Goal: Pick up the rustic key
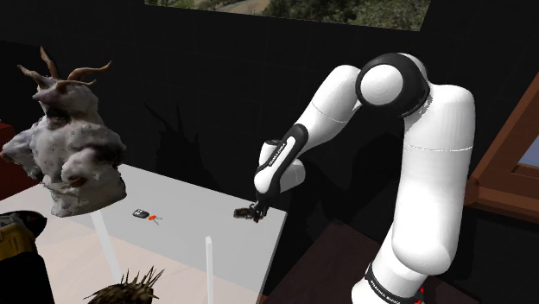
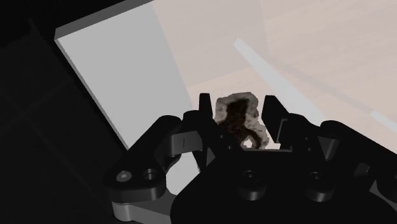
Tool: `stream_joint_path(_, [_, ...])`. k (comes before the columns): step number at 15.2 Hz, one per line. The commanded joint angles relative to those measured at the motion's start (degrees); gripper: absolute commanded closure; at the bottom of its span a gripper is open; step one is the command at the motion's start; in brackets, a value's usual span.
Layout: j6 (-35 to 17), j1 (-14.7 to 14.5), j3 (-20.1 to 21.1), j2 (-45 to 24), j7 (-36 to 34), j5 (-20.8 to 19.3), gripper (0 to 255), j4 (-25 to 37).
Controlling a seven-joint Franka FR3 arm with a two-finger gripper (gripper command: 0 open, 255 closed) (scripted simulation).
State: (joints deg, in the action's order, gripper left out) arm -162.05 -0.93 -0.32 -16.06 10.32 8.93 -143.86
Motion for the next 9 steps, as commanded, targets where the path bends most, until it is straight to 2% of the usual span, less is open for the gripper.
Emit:
stream_joint_path(1, [1.48,-0.24,-0.33,2.00,-0.42,-0.45,255,-0.54])
stream_joint_path(7, [6.12,-0.67,-1.05,7.09,-1.66,-1.86,255,-0.98])
stream_joint_path(9, [6.24,-0.66,-1.05,7.22,-1.70,-1.90,255,-0.99])
